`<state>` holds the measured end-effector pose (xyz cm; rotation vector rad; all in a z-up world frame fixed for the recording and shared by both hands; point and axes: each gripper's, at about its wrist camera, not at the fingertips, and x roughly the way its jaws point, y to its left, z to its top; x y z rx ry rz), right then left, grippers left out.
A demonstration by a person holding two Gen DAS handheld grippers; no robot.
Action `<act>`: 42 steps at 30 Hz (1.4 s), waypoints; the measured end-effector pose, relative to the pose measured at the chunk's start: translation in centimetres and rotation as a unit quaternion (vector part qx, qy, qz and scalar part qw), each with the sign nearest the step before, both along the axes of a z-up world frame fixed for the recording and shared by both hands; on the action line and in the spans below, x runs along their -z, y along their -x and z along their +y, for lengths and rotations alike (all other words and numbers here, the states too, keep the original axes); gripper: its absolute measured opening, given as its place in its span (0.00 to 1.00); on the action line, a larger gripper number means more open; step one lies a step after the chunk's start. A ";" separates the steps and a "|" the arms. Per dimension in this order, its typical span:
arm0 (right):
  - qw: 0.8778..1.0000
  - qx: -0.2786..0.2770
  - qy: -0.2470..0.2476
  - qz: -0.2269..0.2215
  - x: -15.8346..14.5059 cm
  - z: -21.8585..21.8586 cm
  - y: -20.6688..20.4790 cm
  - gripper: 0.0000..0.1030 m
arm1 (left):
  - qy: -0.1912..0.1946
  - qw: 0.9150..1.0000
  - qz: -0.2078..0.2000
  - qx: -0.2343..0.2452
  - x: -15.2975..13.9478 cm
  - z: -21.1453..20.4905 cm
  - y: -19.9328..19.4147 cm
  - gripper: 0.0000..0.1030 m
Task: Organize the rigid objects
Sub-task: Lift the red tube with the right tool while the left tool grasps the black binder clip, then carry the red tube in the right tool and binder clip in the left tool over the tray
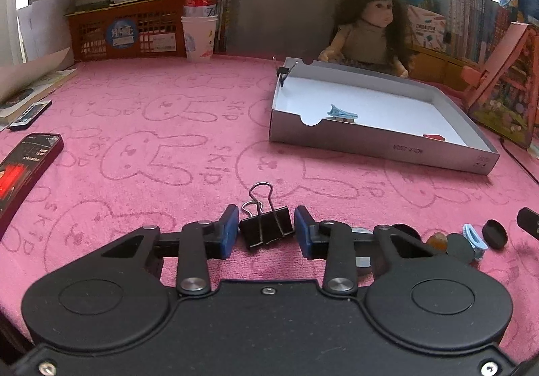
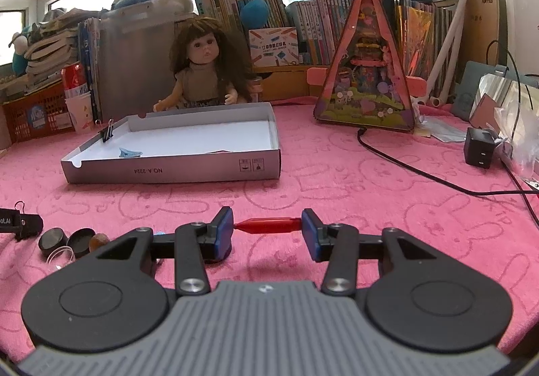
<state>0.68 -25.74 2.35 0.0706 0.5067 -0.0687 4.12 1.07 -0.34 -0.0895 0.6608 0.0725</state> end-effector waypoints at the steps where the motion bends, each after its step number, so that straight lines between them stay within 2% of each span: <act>1: 1.000 0.000 -0.001 0.000 0.0 0.0 -0.1 0.48 | 0.002 1.000 0.001 0.001 -0.1 0.1 0.0 0.33; 13: 1.000 -0.009 -0.018 -0.004 -1.0 0.1 -1.4 0.48 | -0.006 0.999 -0.013 0.036 -1.8 -0.8 -0.5 0.33; 30: 0.998 -0.041 -0.053 0.013 -3.5 0.5 -7.0 0.48 | -0.005 0.996 -0.032 0.078 -6.3 -2.1 -5.4 0.33; 37: 0.995 -0.055 -0.070 0.039 -4.5 0.2 -10.5 0.48 | -0.004 0.995 -0.016 0.099 -7.4 -2.5 -9.0 0.33; 42: 0.991 -0.062 -0.091 0.073 -5.0 -0.2 -13.6 0.48 | 0.019 0.993 0.032 0.115 -7.2 -2.3 -12.6 0.33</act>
